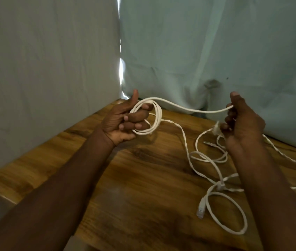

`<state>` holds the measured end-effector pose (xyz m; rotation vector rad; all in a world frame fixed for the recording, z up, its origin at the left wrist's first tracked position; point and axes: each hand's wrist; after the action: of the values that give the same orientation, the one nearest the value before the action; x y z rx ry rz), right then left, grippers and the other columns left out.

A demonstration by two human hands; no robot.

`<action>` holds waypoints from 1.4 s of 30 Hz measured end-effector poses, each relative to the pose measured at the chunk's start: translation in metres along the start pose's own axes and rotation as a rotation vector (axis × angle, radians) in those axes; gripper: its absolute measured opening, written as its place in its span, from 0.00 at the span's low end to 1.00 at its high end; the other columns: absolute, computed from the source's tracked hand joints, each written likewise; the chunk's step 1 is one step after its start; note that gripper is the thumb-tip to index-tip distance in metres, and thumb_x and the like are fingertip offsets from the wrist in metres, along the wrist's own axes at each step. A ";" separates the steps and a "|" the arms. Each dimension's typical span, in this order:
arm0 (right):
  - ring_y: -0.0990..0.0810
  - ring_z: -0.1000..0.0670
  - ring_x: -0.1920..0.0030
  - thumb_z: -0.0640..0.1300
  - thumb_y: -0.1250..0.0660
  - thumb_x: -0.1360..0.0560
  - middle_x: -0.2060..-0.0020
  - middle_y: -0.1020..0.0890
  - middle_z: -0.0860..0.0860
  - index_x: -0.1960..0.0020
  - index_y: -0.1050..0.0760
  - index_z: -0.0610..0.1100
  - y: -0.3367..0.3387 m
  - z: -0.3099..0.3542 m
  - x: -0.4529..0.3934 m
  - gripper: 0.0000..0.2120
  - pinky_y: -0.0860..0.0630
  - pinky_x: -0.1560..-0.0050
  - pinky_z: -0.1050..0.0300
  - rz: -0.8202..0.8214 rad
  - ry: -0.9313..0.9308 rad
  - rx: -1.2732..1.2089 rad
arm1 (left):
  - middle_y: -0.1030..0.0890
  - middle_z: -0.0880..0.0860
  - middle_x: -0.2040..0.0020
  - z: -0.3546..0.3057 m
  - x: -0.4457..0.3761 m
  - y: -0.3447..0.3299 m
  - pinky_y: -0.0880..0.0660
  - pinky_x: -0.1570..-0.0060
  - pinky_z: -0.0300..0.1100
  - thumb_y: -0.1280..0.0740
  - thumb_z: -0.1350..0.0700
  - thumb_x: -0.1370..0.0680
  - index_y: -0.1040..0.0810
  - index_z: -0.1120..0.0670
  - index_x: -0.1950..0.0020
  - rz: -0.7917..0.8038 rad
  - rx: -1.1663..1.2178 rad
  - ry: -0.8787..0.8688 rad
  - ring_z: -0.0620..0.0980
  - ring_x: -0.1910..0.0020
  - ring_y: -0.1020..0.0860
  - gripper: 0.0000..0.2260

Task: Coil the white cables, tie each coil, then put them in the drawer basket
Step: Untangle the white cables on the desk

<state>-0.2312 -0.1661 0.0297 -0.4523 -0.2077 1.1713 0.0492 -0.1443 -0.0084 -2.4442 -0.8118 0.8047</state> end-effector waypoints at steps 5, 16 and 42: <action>0.28 0.56 0.68 0.53 0.32 0.20 0.67 0.25 0.55 0.60 0.23 0.49 -0.013 -0.006 0.012 0.13 0.35 0.71 0.63 0.505 -0.201 -0.492 | 0.35 0.49 0.74 -0.004 -0.002 0.008 0.22 0.58 0.43 0.43 0.53 0.13 0.28 0.61 0.49 -0.038 0.263 -0.174 0.47 0.82 0.37 0.13; 0.18 0.54 0.62 0.45 0.20 0.29 0.63 0.14 0.54 0.56 0.13 0.47 -0.028 -0.033 0.051 0.04 0.21 0.59 0.59 0.724 0.638 0.674 | 0.18 0.60 0.64 -0.017 -0.004 0.023 0.17 0.71 0.48 0.38 0.61 0.16 0.21 0.69 0.57 -0.493 0.561 -0.690 0.55 0.67 0.17 0.15; 0.24 0.55 0.71 0.40 0.25 0.24 0.67 0.16 0.54 0.48 0.13 0.44 -0.039 -0.047 0.047 0.05 0.33 0.73 0.63 0.553 0.280 0.380 | 0.35 0.51 0.75 0.042 -0.035 -0.013 0.36 0.68 0.43 0.42 0.51 0.13 0.21 0.54 0.58 -0.583 -0.741 -0.168 0.46 0.80 0.40 0.18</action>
<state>-0.1623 -0.1465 0.0012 -0.3379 0.4040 1.6265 -0.0057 -0.1488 -0.0183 -2.4767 -2.0600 0.5346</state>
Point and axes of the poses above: each hand's wrist, its own x-axis away from the middle knuckle, its own y-axis out of the back of the hand, z = x × y
